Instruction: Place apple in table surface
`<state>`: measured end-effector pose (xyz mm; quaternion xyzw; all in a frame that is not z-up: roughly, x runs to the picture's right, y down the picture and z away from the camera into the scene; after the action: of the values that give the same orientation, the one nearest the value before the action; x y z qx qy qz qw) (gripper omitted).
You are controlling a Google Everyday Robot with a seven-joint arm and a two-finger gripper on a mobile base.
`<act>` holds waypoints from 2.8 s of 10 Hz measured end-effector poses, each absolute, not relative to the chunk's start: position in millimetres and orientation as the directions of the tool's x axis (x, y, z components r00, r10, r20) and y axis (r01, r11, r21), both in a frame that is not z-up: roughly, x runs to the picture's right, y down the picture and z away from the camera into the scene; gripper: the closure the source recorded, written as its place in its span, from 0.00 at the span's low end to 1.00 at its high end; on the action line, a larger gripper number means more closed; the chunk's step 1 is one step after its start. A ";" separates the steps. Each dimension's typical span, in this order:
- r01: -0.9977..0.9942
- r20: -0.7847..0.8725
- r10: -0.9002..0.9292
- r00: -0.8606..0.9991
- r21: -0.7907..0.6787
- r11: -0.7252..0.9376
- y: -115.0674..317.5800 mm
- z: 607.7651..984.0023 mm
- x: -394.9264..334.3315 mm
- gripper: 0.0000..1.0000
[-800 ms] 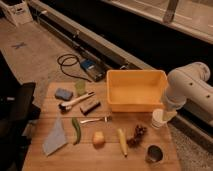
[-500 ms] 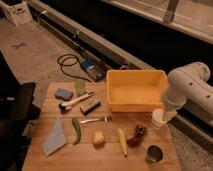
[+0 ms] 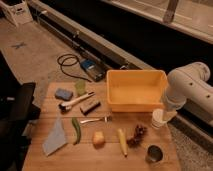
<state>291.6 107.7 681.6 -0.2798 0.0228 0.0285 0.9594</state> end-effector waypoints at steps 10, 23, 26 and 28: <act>-0.068 -0.060 0.042 0.997 -0.536 0.842 107.7 681.6 291.6 0.35; 0.388 0.174 -0.361 0.916 -0.609 0.692 172.8 706.8 101.8 0.35; 0.387 0.172 -0.361 0.916 -0.610 0.692 173.1 707.0 102.9 0.35; 0.384 0.170 -0.358 0.918 -0.611 0.693 173.5 707.3 104.7 0.35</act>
<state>104.7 173.5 707.3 -0.3361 -0.0186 -0.2017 0.9198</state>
